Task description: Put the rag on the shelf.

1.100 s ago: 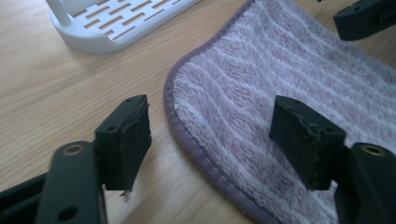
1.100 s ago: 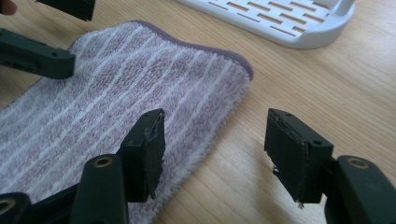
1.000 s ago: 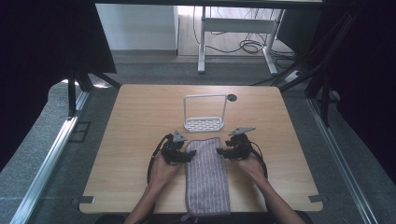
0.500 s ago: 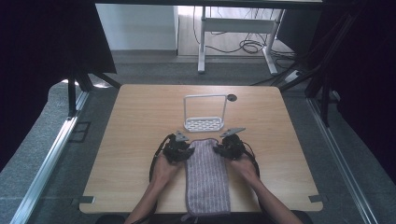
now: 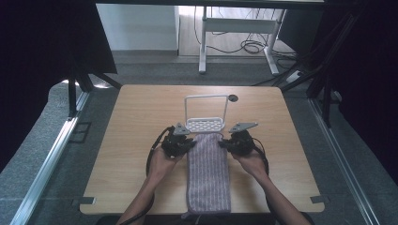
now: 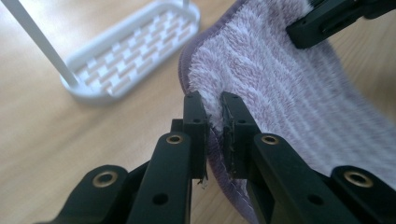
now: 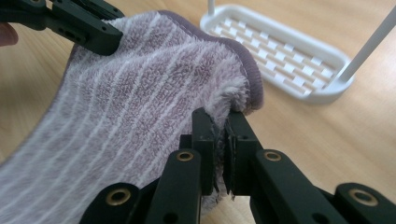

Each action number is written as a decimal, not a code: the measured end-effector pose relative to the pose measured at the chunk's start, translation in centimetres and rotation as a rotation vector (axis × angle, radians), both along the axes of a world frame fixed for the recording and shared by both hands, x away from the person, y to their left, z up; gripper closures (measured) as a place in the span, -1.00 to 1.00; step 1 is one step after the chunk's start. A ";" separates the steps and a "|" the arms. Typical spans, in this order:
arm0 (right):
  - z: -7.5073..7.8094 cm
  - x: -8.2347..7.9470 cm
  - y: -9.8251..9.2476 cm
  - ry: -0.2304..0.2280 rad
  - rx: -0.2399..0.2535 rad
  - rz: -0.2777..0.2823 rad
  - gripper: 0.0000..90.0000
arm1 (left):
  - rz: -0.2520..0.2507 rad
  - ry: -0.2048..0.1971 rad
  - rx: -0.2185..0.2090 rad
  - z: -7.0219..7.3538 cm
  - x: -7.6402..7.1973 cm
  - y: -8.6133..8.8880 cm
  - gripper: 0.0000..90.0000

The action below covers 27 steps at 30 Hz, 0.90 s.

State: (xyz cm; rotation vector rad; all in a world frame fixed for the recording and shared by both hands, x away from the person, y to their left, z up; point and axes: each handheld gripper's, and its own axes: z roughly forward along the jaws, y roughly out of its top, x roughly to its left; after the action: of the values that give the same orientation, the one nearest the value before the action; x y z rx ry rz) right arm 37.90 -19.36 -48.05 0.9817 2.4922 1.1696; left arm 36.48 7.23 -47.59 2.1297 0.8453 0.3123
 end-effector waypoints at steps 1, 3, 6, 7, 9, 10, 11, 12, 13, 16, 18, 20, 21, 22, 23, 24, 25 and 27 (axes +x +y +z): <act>0.5 0.0 -0.1 -0.003 0.011 0.002 0.88 | 0.003 -0.008 -0.003 0.4 0.0 0.0 0.81; 1.4 0.1 -0.3 -0.016 0.021 0.007 0.88 | 0.010 -0.023 -0.006 1.1 0.1 0.1 0.81; 2.7 0.1 -0.3 -0.041 0.025 0.017 0.88 | 0.016 -0.034 -0.017 1.6 0.2 0.2 0.81; 2.7 0.1 -0.3 -0.041 0.025 0.017 0.88 | 0.019 -0.037 -0.024 1.9 0.3 0.3 0.81; 3.6 0.2 -0.3 -0.061 0.029 0.020 0.88 | 0.025 -0.052 -0.029 2.6 0.5 0.3 0.81; 3.6 0.2 -0.3 -0.061 0.029 0.020 0.88 | 0.025 -0.052 -0.029 2.6 0.5 0.3 0.81; 3.9 0.3 -0.3 -0.066 0.031 0.021 0.88 | 0.026 -0.058 -0.029 2.9 0.6 0.3 0.81; 4.4 0.4 -0.3 -0.075 0.036 0.020 0.88 | 0.031 -0.072 -0.036 3.5 0.7 0.4 0.81; 4.6 0.5 -0.3 -0.078 0.038 0.021 0.88 | 0.032 -0.080 -0.041 3.9 0.8 0.4 0.81; 5.6 0.7 -0.4 -0.093 0.048 0.022 0.88 | 0.032 -0.110 -0.037 5.0 0.9 0.4 0.80; 6.3 0.9 -0.4 -0.108 0.049 0.020 0.88 | 0.031 -0.127 -0.035 5.7 1.0 0.4 0.80; 6.9 1.0 -0.5 -0.118 0.054 0.019 0.88 | 0.031 -0.133 -0.037 6.1 1.0 0.4 0.80; 7.2 1.1 -0.5 -0.123 0.057 0.017 0.88 | 0.033 -0.143 -0.037 6.7 1.2 0.4 0.79; 7.5 1.2 -0.5 -0.127 0.062 0.018 0.88 | 0.034 -0.147 -0.038 7.0 1.2 0.4 0.79; 7.8 1.3 -0.5 -0.131 0.061 0.019 0.88 | 0.034 -0.147 -0.038 7.0 1.2 0.4 0.79; 8.0 1.4 -0.6 -0.133 0.061 0.017 0.88 | 0.034 -0.152 -0.043 7.6 1.4 0.4 0.79; 8.3 1.5 -0.6 -0.138 0.062 0.018 0.88 | 0.036 -0.156 -0.043 7.9 1.5 0.4 0.79; 8.7 1.6 -0.6 -0.143 0.066 0.017 0.88 | 0.040 -0.162 -0.039 8.4 1.7 0.4 0.79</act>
State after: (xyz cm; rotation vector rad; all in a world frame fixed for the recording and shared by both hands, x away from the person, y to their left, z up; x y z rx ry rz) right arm 39.53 -19.94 -39.33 0.8619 2.3682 1.2873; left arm 38.18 7.63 -39.19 2.0229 0.7934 0.4786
